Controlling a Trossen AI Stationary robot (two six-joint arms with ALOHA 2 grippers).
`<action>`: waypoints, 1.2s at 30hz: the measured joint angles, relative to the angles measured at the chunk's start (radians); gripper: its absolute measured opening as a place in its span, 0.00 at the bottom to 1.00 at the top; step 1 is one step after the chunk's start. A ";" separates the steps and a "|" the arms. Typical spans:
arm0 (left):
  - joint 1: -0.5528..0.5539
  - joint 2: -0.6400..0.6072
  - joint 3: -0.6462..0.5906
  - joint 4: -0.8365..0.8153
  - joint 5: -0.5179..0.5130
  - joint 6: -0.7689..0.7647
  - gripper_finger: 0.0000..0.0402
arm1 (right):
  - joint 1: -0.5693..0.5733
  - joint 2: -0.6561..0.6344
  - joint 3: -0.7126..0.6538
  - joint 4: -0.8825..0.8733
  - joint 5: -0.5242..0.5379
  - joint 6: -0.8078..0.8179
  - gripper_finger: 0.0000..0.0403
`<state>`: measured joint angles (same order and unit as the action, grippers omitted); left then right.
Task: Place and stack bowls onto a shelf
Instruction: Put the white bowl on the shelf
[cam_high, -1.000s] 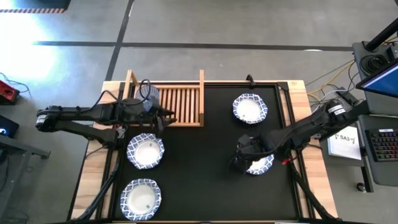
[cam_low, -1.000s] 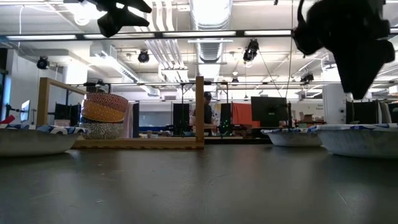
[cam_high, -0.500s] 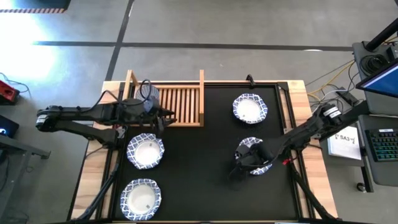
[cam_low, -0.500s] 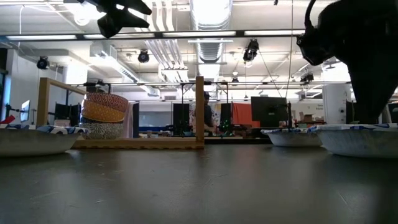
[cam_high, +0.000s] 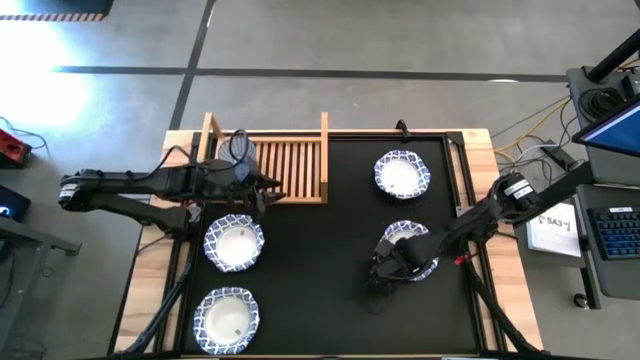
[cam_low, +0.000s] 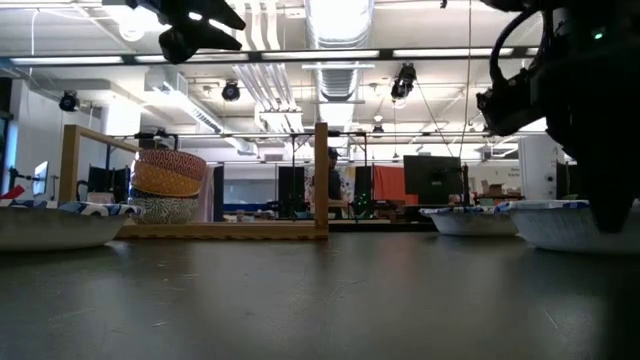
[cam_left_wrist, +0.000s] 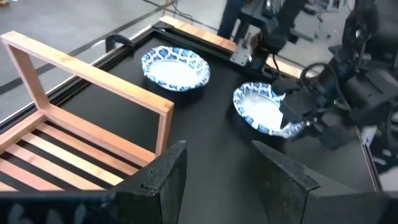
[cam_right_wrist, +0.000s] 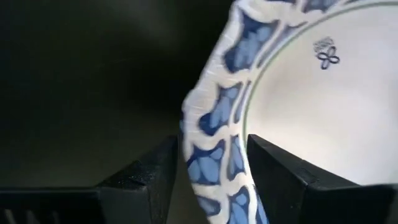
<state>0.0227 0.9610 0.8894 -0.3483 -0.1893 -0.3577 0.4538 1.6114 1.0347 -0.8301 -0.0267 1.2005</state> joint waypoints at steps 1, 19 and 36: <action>0.000 0.003 0.000 -0.007 0.019 0.015 0.39 | 0.000 0.002 0.008 -0.001 -0.004 -0.017 0.43; -0.009 0.102 0.000 0.011 0.241 0.114 0.39 | 0.003 -0.016 0.046 -0.004 -0.069 -0.106 0.02; -0.209 0.232 -0.001 0.227 0.467 0.550 0.39 | -0.002 -0.032 0.370 0.026 -0.139 -0.563 0.02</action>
<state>-0.1859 1.1934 0.8886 -0.1214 0.2781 0.1924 0.4519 1.5791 1.4048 -0.8041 -0.1658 0.6374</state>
